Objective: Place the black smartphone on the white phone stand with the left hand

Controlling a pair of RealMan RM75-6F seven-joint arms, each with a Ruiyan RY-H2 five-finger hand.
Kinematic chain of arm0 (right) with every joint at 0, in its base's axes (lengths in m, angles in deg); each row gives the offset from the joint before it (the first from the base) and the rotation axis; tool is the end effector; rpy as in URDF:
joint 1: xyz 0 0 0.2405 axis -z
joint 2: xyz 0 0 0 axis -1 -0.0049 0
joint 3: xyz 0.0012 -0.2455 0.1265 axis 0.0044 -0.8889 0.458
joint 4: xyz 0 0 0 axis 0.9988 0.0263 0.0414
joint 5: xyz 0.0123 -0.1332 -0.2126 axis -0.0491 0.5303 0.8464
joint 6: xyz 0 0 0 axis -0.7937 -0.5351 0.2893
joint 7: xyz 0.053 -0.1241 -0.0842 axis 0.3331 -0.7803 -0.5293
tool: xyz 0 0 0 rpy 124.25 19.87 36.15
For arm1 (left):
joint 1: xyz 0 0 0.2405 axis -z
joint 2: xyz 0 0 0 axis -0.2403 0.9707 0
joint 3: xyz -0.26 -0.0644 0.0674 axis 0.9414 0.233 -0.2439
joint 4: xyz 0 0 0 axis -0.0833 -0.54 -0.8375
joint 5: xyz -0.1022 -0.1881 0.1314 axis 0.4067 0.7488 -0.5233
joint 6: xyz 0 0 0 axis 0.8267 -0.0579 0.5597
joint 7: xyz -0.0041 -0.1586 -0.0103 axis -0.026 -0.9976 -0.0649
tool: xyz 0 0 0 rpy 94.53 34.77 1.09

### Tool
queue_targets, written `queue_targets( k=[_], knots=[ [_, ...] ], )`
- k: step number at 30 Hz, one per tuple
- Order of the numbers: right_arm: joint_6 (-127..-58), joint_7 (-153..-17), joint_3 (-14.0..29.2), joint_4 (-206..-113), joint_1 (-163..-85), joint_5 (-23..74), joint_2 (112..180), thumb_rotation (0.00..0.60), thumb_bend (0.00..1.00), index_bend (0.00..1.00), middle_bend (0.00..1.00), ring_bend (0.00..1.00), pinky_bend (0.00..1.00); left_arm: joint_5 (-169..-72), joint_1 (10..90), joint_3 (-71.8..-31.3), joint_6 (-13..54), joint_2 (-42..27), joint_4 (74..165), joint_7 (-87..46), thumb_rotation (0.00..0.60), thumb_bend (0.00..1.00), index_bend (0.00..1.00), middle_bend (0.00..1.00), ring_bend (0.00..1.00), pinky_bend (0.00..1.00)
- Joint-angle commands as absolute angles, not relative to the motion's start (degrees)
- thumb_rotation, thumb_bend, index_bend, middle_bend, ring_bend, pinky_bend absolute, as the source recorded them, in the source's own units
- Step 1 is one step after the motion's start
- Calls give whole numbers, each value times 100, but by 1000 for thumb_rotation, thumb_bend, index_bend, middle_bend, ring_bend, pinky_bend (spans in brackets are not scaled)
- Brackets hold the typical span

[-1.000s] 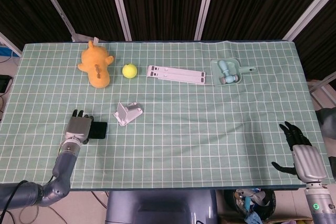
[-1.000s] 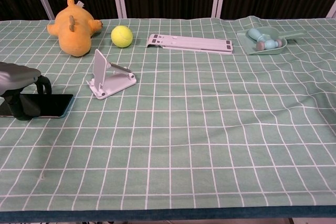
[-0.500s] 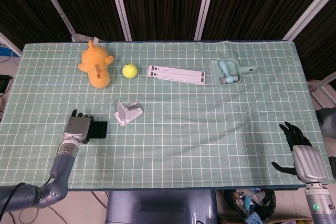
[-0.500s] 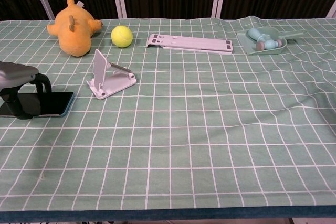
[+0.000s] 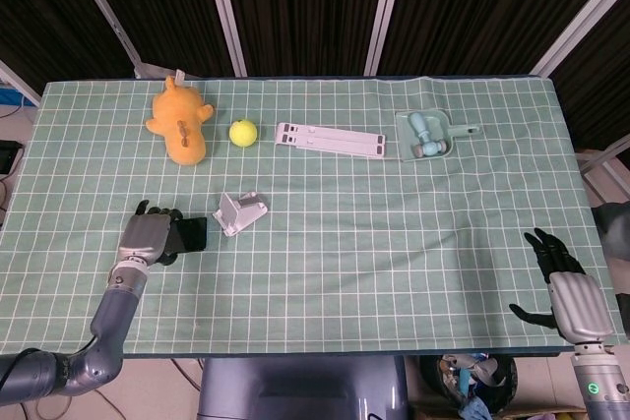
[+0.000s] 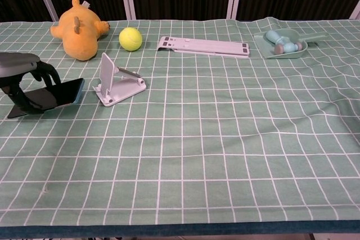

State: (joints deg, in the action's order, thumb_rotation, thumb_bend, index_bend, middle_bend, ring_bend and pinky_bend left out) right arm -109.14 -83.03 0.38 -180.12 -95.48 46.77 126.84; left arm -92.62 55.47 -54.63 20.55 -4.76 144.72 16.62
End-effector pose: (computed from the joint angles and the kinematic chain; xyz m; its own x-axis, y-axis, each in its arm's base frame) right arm -0.3399 -0.2058 0.1158 0.2955 -0.0756 0.9524 -0.9549 0.0080 0.2969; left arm -0.2273 0.3450 -0.0238 0.4739 0.4271 0.7700 0.8549 -0.0136 -0.5186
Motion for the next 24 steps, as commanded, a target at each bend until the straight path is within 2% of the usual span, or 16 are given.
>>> queue_targets(
  k=[1, 14, 18, 24],
  knots=[
    [-10911, -8293, 36, -18012, -9549, 4683, 12680, 600, 122, 0, 0, 0, 214, -9423, 5423, -5248, 2215, -284, 14867, 1312, 600, 423, 532, 630, 174, 23],
    [-10885, -8218, 26, -18030, -9554, 4692, 12659, 600, 122, 0, 0, 0, 214, -10024, 5059, -4748, 2614, 127, 15991, 233, 600, 424, 525, 630, 184, 57],
    [-10882, -8190, 28, -18045, -9553, 4687, 12648, 600, 122, 0, 0, 0, 214, -10165, 4950, -4529, 2836, -46, 16076, -211, 600, 423, 522, 629, 184, 63],
    [-10871, -8146, 18, -18058, -9554, 4702, 12626, 600, 122, 0, 0, 0, 214, -10375, 4872, -4215, 3345, -712, 15760, -722, 600, 424, 516, 626, 184, 63]
  ],
)
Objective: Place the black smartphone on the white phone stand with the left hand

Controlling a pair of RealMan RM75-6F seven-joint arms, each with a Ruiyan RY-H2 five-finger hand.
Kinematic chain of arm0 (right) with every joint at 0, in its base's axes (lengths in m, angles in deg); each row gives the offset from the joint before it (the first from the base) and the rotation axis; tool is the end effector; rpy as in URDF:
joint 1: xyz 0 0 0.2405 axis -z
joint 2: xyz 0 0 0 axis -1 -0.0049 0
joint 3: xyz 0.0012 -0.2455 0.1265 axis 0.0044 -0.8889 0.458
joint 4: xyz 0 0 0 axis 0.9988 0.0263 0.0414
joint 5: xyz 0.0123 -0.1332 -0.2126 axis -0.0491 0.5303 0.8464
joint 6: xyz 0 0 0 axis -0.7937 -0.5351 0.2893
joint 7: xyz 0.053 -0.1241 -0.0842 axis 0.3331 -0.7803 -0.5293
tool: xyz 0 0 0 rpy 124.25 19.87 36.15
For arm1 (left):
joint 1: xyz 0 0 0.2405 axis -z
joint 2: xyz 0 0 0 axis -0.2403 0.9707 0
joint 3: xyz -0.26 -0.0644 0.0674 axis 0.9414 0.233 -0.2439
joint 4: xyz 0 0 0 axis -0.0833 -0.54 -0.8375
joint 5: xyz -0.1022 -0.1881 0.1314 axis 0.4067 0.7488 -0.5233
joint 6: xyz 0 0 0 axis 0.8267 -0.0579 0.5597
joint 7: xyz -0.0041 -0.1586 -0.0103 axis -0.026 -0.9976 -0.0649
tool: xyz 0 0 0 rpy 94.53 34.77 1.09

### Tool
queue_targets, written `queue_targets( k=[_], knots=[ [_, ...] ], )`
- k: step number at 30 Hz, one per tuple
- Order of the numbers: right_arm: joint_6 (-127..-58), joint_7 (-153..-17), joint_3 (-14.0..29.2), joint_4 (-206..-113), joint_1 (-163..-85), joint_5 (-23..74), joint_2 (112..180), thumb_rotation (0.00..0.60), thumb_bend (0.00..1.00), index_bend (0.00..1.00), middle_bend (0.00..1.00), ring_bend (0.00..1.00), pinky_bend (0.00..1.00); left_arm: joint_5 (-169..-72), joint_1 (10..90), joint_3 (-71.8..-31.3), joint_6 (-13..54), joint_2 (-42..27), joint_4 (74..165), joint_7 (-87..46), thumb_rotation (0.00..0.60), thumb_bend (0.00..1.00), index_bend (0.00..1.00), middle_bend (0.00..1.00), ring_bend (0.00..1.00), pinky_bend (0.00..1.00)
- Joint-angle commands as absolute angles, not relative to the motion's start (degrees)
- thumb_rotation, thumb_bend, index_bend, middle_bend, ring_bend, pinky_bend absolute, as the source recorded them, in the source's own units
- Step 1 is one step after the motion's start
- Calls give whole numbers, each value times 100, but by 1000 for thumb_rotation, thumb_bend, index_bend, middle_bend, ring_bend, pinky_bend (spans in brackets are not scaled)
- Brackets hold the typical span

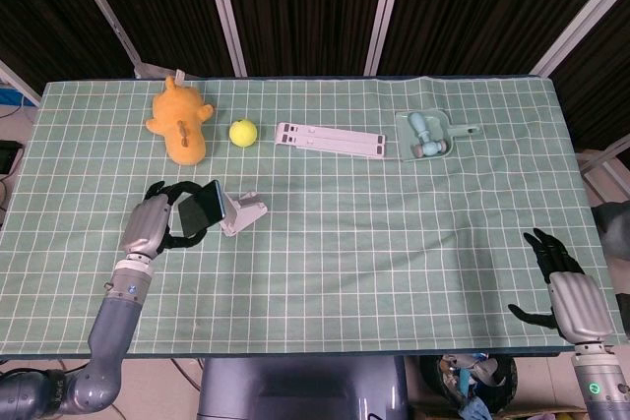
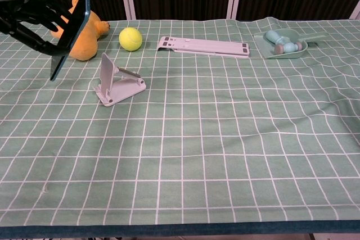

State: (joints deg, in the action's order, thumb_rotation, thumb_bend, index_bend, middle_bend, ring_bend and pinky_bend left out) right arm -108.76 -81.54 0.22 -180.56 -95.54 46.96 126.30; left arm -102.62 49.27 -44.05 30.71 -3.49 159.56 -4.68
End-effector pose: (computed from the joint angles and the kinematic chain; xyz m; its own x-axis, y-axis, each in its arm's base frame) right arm -0.3391 -0.2053 0.1167 0.2728 -0.0846 0.9583 -0.9616 0.0064 0.2743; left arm -0.1466 0.3315 0.0197 -0.0659 0.2157 0.9742 0.9971 0.0508 0.0562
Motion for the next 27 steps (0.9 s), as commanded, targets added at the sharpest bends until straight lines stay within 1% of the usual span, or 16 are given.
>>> queue_targets(
  k=[1, 6, 14, 22, 27],
  knots=[
    [-10866, -8139, 14, -18059, -9554, 4703, 12624, 600, 122, 0, 0, 0, 214, -10356, 4869, -4157, 3403, -838, 15694, -799, 600, 423, 515, 626, 184, 63],
    [-10849, -8097, 11, -18084, -9554, 4691, 12611, 600, 122, 0, 0, 0, 214, -10158, 4839, -3884, 3506, -1283, 15512, -1195, 600, 424, 507, 622, 183, 64],
    [-10794, -8042, 15, -18127, -9563, 4640, 12593, 600, 122, 0, 0, 0, 214, -9940, 4827, -3630, 3574, -1841, 15230, -1546, 600, 423, 504, 620, 182, 64],
    [-10771, -8015, 16, -18132, -9572, 4633, 12577, 600, 121, 0, 0, 0, 214, -10067, 4823, -3606, 3537, -2215, 14852, -1701, 600, 423, 504, 620, 179, 64],
    [-10763, -7997, 17, -18135, -9576, 4629, 12574, 600, 121, 0, 0, 0, 214, -10016, 4772, -3476, 3418, -2398, 14656, -1971, 600, 423, 504, 620, 179, 64]
  ],
)
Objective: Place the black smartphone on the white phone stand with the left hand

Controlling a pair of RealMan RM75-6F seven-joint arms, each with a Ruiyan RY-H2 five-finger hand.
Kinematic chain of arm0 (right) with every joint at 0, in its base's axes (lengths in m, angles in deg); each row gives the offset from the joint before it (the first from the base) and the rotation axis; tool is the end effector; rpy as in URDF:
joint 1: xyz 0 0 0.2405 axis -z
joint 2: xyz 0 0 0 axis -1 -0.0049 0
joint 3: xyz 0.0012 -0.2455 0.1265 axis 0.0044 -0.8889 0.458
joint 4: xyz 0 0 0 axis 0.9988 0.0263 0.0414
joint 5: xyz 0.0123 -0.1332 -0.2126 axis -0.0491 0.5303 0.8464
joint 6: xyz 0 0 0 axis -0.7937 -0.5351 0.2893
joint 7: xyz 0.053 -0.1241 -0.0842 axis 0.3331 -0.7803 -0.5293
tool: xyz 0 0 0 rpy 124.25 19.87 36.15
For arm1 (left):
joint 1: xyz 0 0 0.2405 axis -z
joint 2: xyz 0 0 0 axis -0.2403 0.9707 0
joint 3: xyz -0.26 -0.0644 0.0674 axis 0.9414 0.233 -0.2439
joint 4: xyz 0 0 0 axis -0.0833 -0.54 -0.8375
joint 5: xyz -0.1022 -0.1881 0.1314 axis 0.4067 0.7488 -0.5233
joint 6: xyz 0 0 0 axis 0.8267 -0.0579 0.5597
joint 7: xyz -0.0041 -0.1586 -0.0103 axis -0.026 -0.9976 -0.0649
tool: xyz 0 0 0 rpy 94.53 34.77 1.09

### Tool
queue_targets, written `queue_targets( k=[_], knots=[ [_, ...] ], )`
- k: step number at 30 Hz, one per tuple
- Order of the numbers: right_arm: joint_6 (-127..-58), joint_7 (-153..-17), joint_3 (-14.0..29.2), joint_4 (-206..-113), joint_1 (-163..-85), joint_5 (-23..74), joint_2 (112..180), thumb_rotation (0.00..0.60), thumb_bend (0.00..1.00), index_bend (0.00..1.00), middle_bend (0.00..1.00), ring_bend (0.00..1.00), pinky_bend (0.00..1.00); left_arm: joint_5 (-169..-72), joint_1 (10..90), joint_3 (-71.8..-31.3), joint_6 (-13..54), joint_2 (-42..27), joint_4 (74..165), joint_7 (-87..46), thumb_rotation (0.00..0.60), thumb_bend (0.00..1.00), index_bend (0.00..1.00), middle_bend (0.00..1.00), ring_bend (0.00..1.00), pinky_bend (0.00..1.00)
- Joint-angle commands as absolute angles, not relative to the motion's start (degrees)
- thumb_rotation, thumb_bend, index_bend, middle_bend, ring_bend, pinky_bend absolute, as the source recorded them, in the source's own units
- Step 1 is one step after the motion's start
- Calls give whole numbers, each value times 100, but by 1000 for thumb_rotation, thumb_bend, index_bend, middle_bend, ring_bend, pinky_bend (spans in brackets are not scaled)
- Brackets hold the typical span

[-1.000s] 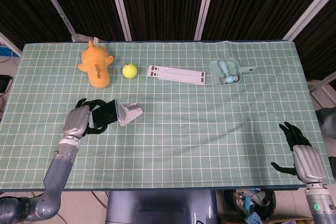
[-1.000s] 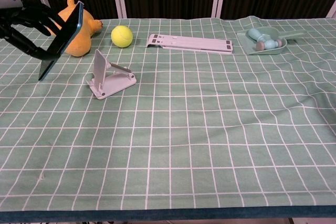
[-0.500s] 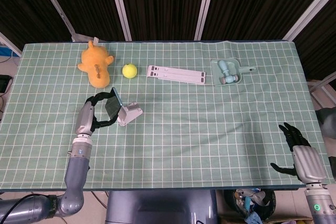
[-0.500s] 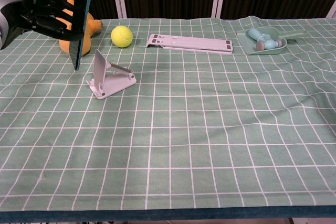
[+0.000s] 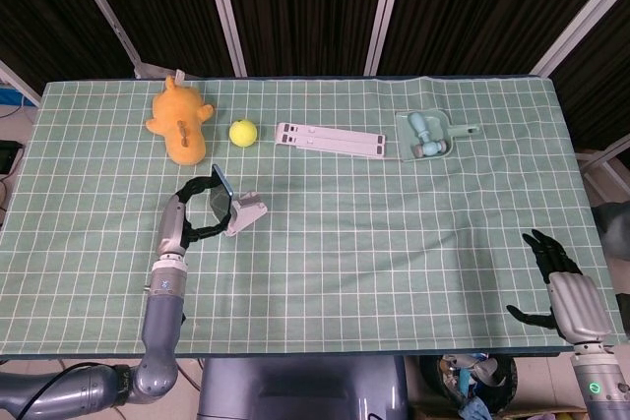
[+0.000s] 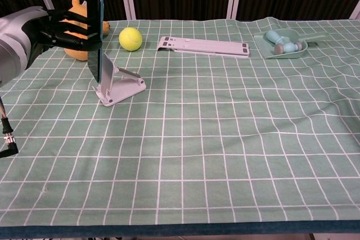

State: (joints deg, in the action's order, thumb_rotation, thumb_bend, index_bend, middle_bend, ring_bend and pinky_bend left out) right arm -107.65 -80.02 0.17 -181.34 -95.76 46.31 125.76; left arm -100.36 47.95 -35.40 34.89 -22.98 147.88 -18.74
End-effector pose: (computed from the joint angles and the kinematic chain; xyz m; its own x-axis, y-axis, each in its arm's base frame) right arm -0.3388 -0.2058 0.1161 0.2411 -0.1028 0.9650 -0.9696 0.0177 0.2441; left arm -0.1255 0.3459 -0.0403 -0.5062 0.0523 0.8608 0.8484 0.2092 0.4863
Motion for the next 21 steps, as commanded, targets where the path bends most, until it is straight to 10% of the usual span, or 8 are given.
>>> queue_targets(
  k=[1, 21],
  knots=[
    [-10761, -7993, 17, -18132, -9577, 4630, 12571, 600, 122, 0, 0, 0, 214, -10023, 4773, -3478, 3384, -2424, 14595, -1980, 600, 423, 503, 620, 178, 64],
    [-10706, -7959, 30, -18145, -9595, 4573, 12564, 600, 122, 0, 0, 0, 214, -10094, 4765, -3417, 2969, -2744, 13870, -2071, 600, 422, 500, 620, 177, 83]
  ],
)
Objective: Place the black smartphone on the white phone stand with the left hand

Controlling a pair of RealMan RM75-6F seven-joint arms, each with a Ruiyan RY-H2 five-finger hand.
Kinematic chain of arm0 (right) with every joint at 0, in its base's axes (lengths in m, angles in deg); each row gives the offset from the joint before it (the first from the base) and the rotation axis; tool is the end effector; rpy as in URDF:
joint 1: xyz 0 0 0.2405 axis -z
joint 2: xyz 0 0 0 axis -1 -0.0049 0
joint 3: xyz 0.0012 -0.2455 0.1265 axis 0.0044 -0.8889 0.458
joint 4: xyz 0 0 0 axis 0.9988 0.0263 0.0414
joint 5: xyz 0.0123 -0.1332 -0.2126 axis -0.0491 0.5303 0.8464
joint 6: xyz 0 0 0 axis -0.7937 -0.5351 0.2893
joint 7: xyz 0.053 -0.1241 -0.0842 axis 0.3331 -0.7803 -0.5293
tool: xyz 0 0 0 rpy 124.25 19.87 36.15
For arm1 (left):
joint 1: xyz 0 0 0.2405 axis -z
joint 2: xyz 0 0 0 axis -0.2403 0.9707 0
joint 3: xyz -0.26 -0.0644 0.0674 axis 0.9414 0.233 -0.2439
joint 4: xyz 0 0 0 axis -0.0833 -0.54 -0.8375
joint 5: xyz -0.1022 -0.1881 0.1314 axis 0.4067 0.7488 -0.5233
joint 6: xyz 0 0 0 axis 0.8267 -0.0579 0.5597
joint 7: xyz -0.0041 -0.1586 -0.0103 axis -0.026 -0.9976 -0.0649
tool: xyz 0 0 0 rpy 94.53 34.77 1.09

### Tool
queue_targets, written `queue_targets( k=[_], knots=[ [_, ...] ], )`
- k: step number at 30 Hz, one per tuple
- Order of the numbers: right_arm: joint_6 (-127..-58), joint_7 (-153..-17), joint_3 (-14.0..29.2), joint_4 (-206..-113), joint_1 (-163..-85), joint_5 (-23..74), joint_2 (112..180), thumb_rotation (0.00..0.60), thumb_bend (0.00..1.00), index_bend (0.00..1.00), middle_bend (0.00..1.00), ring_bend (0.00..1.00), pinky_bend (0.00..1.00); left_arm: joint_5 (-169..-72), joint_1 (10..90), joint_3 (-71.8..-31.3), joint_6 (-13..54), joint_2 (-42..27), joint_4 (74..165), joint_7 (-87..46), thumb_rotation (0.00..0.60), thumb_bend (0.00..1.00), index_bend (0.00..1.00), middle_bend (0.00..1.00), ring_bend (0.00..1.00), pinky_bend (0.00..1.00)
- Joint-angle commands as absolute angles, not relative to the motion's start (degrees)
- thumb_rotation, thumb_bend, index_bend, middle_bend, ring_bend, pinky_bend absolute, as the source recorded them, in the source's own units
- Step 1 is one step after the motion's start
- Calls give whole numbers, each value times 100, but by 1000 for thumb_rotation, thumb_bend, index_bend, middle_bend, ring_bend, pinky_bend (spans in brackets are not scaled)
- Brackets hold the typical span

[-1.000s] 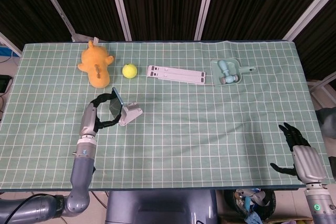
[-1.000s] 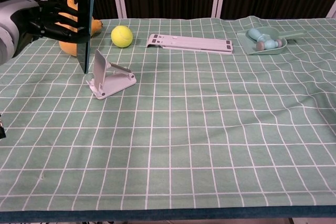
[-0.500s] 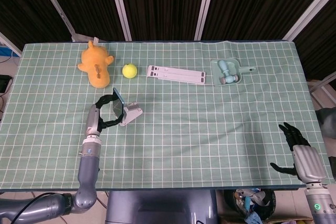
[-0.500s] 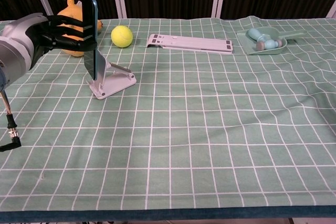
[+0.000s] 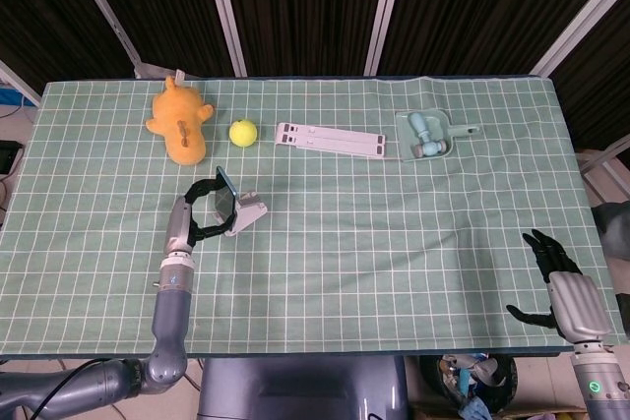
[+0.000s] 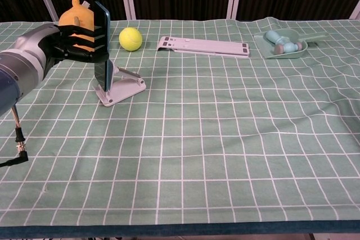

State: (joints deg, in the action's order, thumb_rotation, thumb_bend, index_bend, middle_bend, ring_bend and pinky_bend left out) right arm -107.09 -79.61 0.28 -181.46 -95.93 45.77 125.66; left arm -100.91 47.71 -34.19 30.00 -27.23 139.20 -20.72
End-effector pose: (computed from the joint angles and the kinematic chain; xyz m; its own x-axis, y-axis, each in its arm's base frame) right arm -0.3396 -0.2071 0.1159 0.2319 -0.1087 0.9667 -0.9714 0.0254 0.2359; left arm -0.1404 0.3592 -0.0671 -0.5105 0.0554 0.8581 0.8412 0.2393 0.4849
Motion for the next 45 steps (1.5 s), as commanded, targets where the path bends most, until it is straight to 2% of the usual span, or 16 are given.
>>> queue_targets(
  k=[1, 31, 41, 45],
  knots=[
    [-10702, -7958, 31, -18144, -9597, 4571, 12563, 600, 122, 0, 0, 0, 214, -10101, 4761, -3420, 2955, -2756, 13840, -2073, 600, 422, 500, 620, 177, 84],
    [-10660, -7980, 33, -18172, -9606, 4520, 12560, 600, 123, 0, 0, 0, 214, -10399, 4589, -3476, 2680, -2973, 13360, -2201, 600, 417, 484, 611, 176, 97],
    [-10653, -7973, 36, -18190, -9602, 4498, 12558, 600, 129, 0, 0, 0, 214, -10457, 4545, -3508, 2635, -2988, 13284, -2154, 600, 398, 432, 558, 162, 97],
    [-10650, -7954, 34, -18195, -9602, 4502, 12552, 600, 129, 0, 0, 0, 214, -10489, 4539, -3528, 2626, -2993, 13261, -2103, 600, 373, 348, 474, 127, 97]
  ],
)
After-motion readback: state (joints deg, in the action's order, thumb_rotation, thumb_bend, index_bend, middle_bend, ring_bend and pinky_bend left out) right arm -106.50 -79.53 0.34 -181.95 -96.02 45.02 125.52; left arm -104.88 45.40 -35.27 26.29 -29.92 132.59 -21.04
